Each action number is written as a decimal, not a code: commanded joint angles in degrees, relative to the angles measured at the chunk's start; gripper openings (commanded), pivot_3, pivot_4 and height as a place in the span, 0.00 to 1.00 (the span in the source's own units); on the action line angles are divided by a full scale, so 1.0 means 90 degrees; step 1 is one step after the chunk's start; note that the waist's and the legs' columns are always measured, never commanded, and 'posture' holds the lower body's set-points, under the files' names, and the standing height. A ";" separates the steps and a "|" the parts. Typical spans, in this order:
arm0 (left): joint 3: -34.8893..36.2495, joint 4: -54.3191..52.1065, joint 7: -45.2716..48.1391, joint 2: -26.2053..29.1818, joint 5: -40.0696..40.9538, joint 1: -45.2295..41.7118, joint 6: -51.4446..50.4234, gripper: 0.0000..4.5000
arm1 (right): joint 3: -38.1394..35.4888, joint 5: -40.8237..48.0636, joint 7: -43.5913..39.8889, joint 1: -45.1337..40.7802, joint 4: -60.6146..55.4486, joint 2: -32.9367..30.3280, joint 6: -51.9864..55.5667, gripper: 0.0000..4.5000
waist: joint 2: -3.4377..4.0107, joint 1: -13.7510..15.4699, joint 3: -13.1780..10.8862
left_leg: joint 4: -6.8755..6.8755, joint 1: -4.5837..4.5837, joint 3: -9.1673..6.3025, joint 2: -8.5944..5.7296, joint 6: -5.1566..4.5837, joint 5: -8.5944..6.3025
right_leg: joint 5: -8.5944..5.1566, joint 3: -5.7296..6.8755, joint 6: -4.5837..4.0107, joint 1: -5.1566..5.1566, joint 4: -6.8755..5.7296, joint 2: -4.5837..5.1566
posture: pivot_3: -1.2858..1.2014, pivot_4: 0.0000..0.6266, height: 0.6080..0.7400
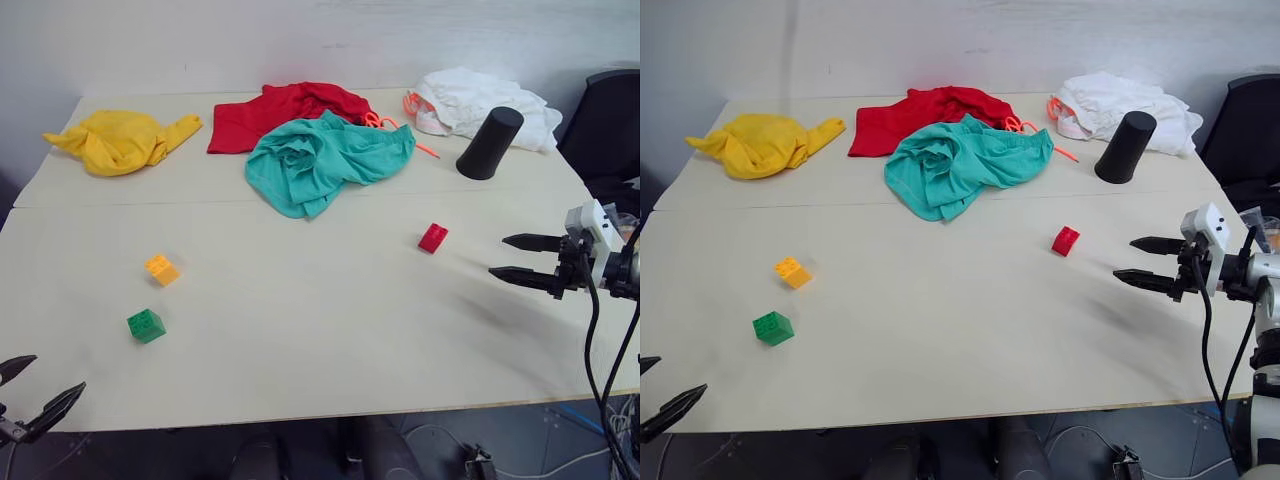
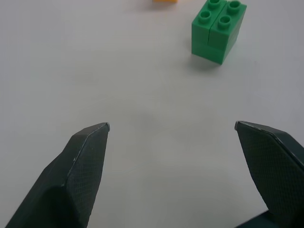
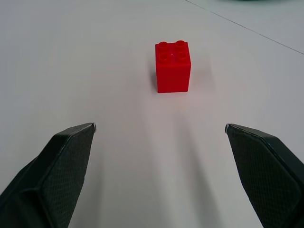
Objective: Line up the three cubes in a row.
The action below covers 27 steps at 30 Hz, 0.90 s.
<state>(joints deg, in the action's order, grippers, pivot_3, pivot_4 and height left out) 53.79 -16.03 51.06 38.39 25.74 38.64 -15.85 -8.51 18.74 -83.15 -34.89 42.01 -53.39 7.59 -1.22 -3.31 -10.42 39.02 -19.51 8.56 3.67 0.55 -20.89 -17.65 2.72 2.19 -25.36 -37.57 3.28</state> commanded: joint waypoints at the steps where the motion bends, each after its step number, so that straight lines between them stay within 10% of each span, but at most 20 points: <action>1: 0.0256 -0.0232 -0.0057 0.0001 0.0163 0.0071 -0.0102 0.99 | -0.0129 0.0083 0.0025 0.0011 -0.0298 0.0003 0.0031 1.00 | 0.0000 0.0000 0.0000 | 0.0000 0.0000 0.0000 0.0000 0.0000 0.0000 | 0.0000 0.0000 0.0000 0.0000 0.0000 0.0000 | 0.52 0.24 1.00; 20: 0.0041 -0.0475 -0.0439 0.0259 0.0163 -0.0275 -0.0582 0.99 | -0.0169 0.0059 0.0533 0.0259 -0.0885 0.0081 0.0011 1.00 | 0.0000 0.0004 0.0000 | 0.0000 0.0000 0.0000 -0.0001 0.0001 0.0001 | 0.0000 0.0000 0.0000 0.0000 0.0000 -0.0001 | 0.52 0.24 1.00; 27: -0.0415 -0.1480 -0.0176 0.1202 0.1510 -0.1291 -0.1939 0.99 | 0.0168 -0.0106 0.0780 -0.0274 -0.1128 0.0275 0.0338 1.00 | 0.0000 0.0015 0.0000 | 0.0004 0.0001 -0.0005 -0.0002 0.0009 0.0006 | 0.0000 0.0000 0.0000 0.0002 -0.0011 0.0001 | 0.52 0.24 1.00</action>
<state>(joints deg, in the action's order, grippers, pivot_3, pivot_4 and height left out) 50.57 -26.15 48.57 47.47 35.52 28.25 -30.77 -7.07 18.21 -76.89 -35.76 33.00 -51.06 10.28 -1.22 -3.18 -10.42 39.05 -19.50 8.51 3.65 0.63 -20.83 -17.64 2.71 2.19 -25.34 -37.69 3.29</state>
